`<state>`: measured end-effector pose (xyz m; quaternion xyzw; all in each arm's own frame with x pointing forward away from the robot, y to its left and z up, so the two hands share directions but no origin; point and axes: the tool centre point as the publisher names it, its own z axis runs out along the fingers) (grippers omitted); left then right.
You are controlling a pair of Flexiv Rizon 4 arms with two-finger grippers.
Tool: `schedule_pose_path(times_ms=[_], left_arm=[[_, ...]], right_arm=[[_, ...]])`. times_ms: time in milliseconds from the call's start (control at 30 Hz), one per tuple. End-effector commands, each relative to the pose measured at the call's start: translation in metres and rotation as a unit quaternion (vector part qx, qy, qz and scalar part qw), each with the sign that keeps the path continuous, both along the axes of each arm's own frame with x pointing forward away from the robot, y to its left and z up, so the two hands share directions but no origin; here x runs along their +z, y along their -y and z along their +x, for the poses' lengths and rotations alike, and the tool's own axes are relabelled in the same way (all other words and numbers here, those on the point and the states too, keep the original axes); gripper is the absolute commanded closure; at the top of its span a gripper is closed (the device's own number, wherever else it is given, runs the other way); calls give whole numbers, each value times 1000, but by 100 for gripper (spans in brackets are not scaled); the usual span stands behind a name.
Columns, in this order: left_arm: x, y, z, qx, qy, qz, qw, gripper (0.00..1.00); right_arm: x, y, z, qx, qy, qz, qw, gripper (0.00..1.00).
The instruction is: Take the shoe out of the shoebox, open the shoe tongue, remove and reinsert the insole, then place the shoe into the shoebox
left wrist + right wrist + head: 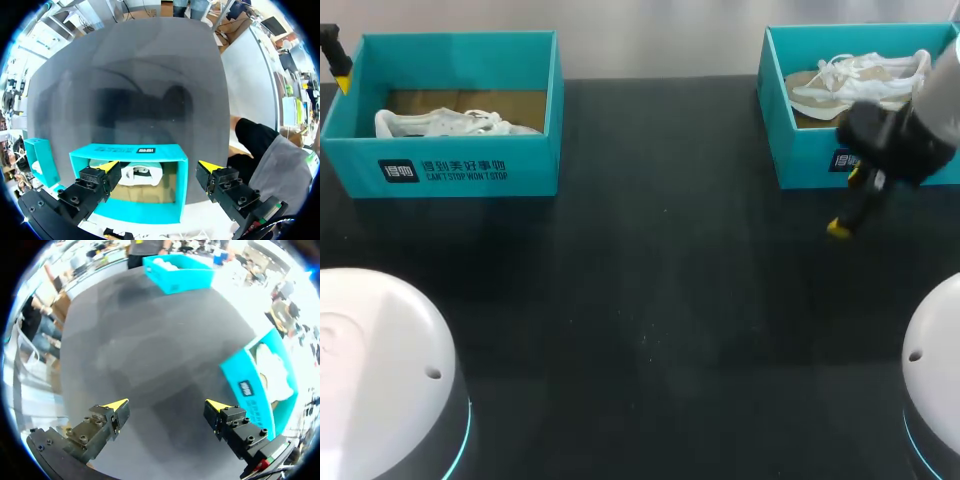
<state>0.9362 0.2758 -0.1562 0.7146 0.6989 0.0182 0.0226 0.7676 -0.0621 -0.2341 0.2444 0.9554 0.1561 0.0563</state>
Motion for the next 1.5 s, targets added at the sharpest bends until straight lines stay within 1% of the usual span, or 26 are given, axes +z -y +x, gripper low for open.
schedule_pose_path(times_ms=[33, 100, 133, 767, 833, 900, 1000, 1067, 1100, 1167, 1200, 1233, 1333, 1400, 1500], left_arm=[[1, 0, -2, 0, 1, 1, 1000, 0], [1, 0, -2, 0, 1, 1, 1000, 0], [1, 0, -2, 0, 1, 1, 1000, 0], [1, 0, -2, 0, 1, 1, 1000, 0], [1, 0, -2, 0, 1, 1, 1000, 0], [1, 0, -2, 0, 1, 1, 1000, 0], [1, 0, -2, 0, 1, 1, 1000, 0], [1, 0, -2, 0, 1, 1, 1000, 0], [1, 0, -2, 0, 1, 1, 1000, 0], [1, 0, -2, 0, 1, 1, 1000, 0], [1, 0, -2, 0, 1, 1, 1000, 0], [1, 0, -2, 0, 1, 1, 1000, 0], [1, 0, -2, 0, 1, 1, 1000, 0], [1, 0, -2, 0, 1, 1, 1000, 0], [1, 0, -2, 0, 1, 1, 1000, 0]], right_arm=[[11, 18, 53, -22, -62, -76, 995, 0], [19, 30, 74, -36, -75, -77, 994, 0], [25, 35, 84, -44, -72, -80, 993, 0], [25, 35, 84, -44, -72, -80, 993, 0], [33, 39, 109, -82, -57, -79, 992, 0], [39, 47, 131, -123, -55, -94, 986, 0], [49, 61, 155, -179, -55, -104, 977, 0], [56, 67, 168, -210, -58, -119, 969, 0], [59, 72, 177, -228, -57, -131, 963, 0], [62, 77, 188, -250, -62, -137, 956, 0], [63, 81, 194, -268, -65, -143, 951, 0], [64, 84, 201, -278, -67, -138, 948, 0], [66, 94, 224, -305, -72, -143, 939, 0], [68, 106, 239, -341, -81, -137, 927, 0], [68, 106, 239, -341, -81, -137, 927, 0]])
